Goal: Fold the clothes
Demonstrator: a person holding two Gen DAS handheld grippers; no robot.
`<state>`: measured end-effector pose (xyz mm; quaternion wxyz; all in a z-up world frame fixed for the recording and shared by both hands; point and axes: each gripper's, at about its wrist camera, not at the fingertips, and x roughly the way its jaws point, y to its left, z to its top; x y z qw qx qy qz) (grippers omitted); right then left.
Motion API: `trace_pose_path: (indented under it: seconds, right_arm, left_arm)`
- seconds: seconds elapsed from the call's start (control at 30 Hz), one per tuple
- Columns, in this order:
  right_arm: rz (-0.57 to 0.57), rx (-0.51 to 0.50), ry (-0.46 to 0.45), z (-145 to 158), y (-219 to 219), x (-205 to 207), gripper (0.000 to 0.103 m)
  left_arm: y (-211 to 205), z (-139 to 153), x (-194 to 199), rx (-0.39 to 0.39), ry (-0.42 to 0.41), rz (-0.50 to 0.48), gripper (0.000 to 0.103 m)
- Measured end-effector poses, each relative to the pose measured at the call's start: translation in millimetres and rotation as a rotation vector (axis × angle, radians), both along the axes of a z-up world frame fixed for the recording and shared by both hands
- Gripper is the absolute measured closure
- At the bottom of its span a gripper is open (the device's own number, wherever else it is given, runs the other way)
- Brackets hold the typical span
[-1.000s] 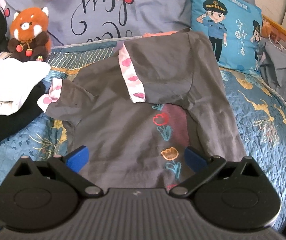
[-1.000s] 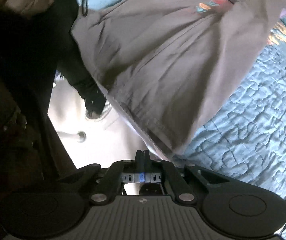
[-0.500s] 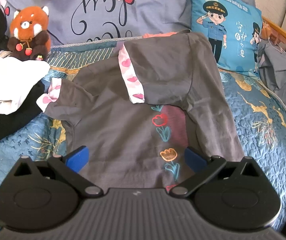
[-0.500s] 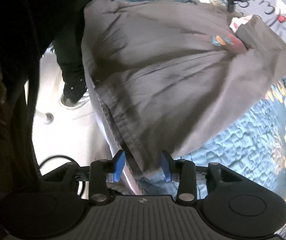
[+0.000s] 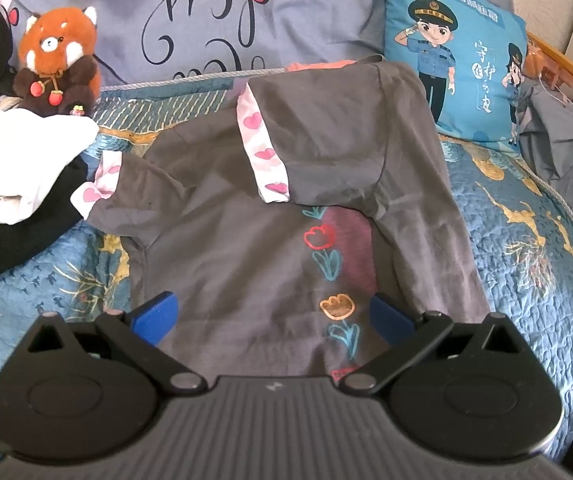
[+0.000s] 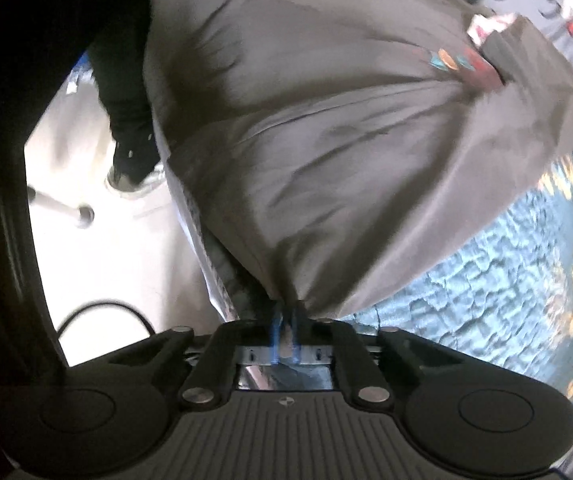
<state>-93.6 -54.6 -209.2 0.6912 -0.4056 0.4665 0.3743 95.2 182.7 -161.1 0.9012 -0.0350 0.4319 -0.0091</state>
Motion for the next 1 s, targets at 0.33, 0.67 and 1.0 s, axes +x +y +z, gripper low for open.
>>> trace_pose_path:
  seconds: [0.33,0.67,1.0]
  right_arm:
    - [-0.124,0.157,0.182,25,-7,13,0.100]
    - [-0.172,0.106,0.291,3,-7,20,0.093]
    - [-0.184,0.214,0.207,50,-12,54,0.062]
  left_arm:
    - [0,0,0,-0.004,0.002,0.003,0.000]
    - [11,1,1,0.008,0.000,0.054,0.000]
    - [131,-6,19,-0.062,0.079,0.443,0.000]
